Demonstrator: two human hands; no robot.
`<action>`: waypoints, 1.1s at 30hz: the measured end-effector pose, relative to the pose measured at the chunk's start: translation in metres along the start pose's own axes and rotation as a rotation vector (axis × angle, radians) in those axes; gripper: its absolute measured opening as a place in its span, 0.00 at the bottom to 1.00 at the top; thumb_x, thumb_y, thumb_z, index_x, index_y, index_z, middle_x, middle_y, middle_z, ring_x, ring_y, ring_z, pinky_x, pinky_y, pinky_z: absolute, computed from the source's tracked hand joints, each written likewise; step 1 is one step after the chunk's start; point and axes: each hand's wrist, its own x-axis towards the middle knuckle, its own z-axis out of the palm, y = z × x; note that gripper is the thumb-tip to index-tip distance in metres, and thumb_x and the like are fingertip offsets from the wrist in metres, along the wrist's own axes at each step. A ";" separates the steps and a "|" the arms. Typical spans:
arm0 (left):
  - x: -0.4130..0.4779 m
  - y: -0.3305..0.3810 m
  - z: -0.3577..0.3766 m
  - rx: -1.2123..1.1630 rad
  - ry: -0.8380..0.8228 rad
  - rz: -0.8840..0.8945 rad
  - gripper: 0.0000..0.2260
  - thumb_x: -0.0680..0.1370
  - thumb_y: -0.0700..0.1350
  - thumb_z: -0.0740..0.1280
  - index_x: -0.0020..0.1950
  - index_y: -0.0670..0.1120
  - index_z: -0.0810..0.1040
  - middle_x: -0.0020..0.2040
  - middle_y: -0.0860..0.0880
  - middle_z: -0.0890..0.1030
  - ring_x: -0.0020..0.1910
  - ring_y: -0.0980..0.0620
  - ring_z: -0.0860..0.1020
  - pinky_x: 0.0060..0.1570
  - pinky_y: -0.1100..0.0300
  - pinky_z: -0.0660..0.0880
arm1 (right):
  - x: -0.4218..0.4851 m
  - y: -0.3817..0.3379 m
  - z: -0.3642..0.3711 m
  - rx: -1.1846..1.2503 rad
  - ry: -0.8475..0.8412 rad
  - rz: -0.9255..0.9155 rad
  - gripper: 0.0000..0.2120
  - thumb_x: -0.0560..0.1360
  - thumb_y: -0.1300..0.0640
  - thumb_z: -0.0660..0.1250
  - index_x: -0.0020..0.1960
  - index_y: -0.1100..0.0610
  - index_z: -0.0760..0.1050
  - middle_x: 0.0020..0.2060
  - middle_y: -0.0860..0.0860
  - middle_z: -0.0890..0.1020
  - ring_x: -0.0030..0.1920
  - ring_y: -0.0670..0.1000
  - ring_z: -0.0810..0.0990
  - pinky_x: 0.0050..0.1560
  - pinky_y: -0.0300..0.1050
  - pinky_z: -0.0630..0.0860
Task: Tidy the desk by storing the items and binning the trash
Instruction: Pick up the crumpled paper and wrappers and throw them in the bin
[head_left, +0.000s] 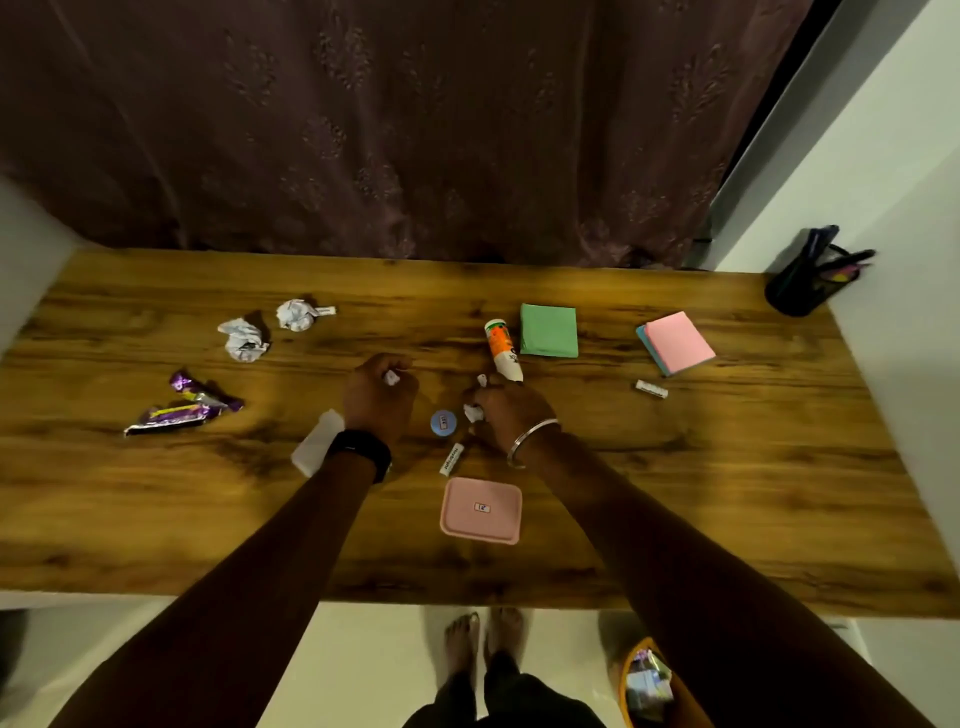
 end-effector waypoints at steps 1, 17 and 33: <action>0.001 -0.003 -0.003 -0.012 0.006 -0.005 0.08 0.69 0.48 0.67 0.45 0.57 0.82 0.39 0.47 0.85 0.39 0.42 0.84 0.39 0.42 0.82 | 0.001 -0.001 0.002 -0.034 0.001 0.003 0.18 0.75 0.50 0.71 0.64 0.50 0.77 0.67 0.51 0.76 0.67 0.55 0.76 0.63 0.51 0.77; 0.009 0.031 -0.031 -0.173 0.150 0.042 0.08 0.78 0.44 0.72 0.43 0.41 0.81 0.30 0.45 0.78 0.29 0.48 0.75 0.30 0.55 0.73 | 0.023 0.001 -0.024 0.477 0.287 0.008 0.06 0.71 0.51 0.64 0.46 0.48 0.67 0.37 0.48 0.75 0.37 0.53 0.75 0.36 0.51 0.73; 0.076 -0.047 -0.159 0.112 0.381 0.022 0.18 0.74 0.50 0.74 0.63 0.50 0.81 0.58 0.44 0.84 0.56 0.42 0.82 0.59 0.48 0.80 | 0.154 -0.157 -0.009 0.530 0.053 -0.068 0.11 0.72 0.63 0.75 0.53 0.66 0.82 0.51 0.62 0.85 0.49 0.56 0.81 0.44 0.32 0.68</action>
